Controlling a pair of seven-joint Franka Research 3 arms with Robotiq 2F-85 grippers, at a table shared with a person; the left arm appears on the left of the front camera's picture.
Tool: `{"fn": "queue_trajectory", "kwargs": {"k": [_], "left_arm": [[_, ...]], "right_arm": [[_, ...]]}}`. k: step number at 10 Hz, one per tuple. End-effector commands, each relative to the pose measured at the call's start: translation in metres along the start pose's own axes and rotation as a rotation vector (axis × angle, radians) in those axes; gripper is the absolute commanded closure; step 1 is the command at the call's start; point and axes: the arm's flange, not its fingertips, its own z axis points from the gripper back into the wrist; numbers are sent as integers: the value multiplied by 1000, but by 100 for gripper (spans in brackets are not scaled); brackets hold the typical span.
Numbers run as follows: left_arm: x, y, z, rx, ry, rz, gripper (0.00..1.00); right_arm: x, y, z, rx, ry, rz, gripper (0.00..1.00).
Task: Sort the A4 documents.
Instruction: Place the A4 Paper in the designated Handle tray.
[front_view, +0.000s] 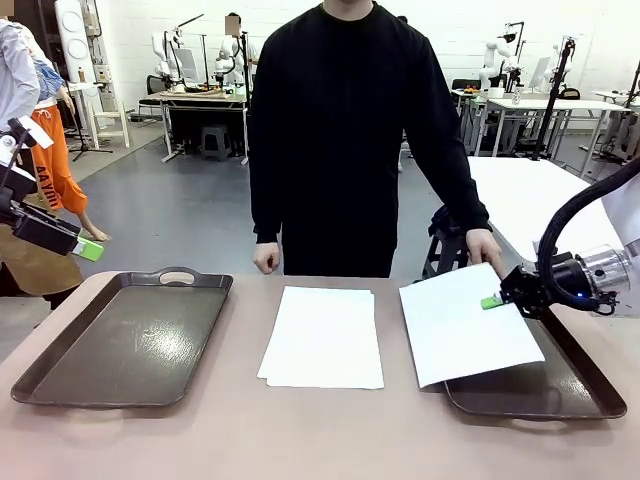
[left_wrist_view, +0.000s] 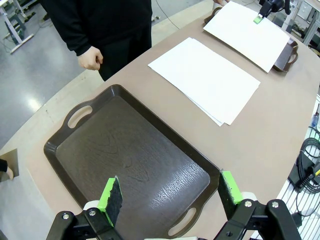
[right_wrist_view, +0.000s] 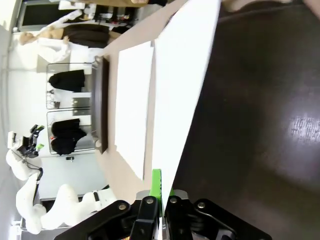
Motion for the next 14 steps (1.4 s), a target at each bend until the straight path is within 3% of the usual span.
{"fn": "queue_trajectory", "kwargs": {"k": [1,5,8,14], "left_arm": [[-1,2,0,-3,-11,-14,0],[-1,2,0,-3,-11,-14,0],[-1,2,0,-3,-11,-14,0],[-1,2,0,-3,-11,-14,0]], "right_arm": [[-2,-6,5,-72,-14,-13,99],[-18,-12,40,-176,-55,-28,99],[-25,-11,56,-226,-24,-30,99],[-4,16,46,-307,32,38,99]]}}
